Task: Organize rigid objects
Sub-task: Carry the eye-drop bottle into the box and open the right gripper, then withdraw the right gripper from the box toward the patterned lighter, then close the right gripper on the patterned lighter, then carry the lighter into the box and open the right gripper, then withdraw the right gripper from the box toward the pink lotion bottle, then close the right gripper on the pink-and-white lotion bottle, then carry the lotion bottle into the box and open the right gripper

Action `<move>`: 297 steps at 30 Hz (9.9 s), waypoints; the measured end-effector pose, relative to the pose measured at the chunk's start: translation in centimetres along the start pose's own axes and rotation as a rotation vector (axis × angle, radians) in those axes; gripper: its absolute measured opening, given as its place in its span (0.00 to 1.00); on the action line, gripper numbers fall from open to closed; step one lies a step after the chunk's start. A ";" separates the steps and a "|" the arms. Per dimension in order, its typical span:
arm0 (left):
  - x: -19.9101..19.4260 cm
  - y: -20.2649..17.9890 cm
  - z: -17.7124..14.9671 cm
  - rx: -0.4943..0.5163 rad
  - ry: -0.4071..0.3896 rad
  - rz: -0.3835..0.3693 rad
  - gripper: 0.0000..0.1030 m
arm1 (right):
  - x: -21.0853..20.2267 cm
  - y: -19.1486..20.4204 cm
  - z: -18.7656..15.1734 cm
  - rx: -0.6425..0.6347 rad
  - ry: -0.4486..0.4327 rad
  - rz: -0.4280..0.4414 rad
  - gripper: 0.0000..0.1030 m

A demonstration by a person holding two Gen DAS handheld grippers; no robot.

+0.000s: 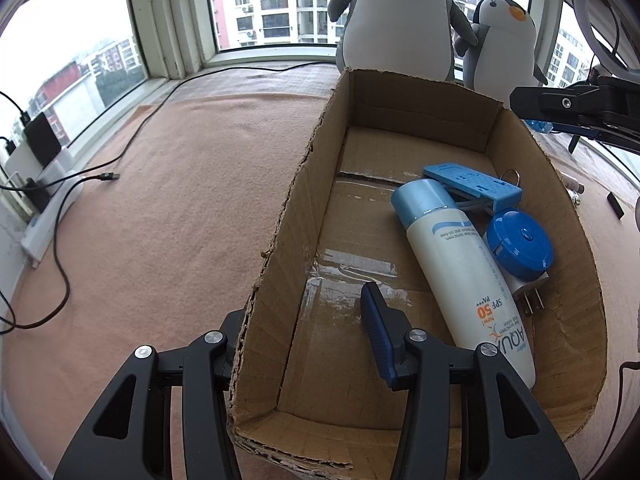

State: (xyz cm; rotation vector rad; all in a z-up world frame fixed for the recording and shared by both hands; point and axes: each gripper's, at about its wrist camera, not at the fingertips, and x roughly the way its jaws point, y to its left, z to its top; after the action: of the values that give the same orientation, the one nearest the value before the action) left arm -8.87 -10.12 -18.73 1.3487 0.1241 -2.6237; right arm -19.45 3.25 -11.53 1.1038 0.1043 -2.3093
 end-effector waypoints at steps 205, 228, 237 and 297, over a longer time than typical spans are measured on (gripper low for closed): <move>0.2 0.5 0.0 -0.020 -0.004 -0.008 0.45 | -0.2 0.8 -0.9 0.011 0.029 0.086 0.68; 0.2 0.6 0.0 -0.017 -0.004 -0.006 0.45 | -3.2 -7.1 -2.7 0.098 0.007 0.042 0.68; 0.2 0.8 -0.1 -0.017 -0.003 -0.004 0.45 | -3.4 -12.8 -3.4 0.146 0.013 -0.031 0.68; 0.2 0.5 0.0 -0.023 0.003 0.021 0.49 | 1.1 -17.2 -4.5 0.049 0.209 -0.142 0.17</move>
State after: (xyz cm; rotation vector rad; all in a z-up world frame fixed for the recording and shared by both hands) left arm -8.90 -10.62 -18.85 1.3395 0.1396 -2.5949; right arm -25.93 18.40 -18.14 1.4019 0.2124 -2.3234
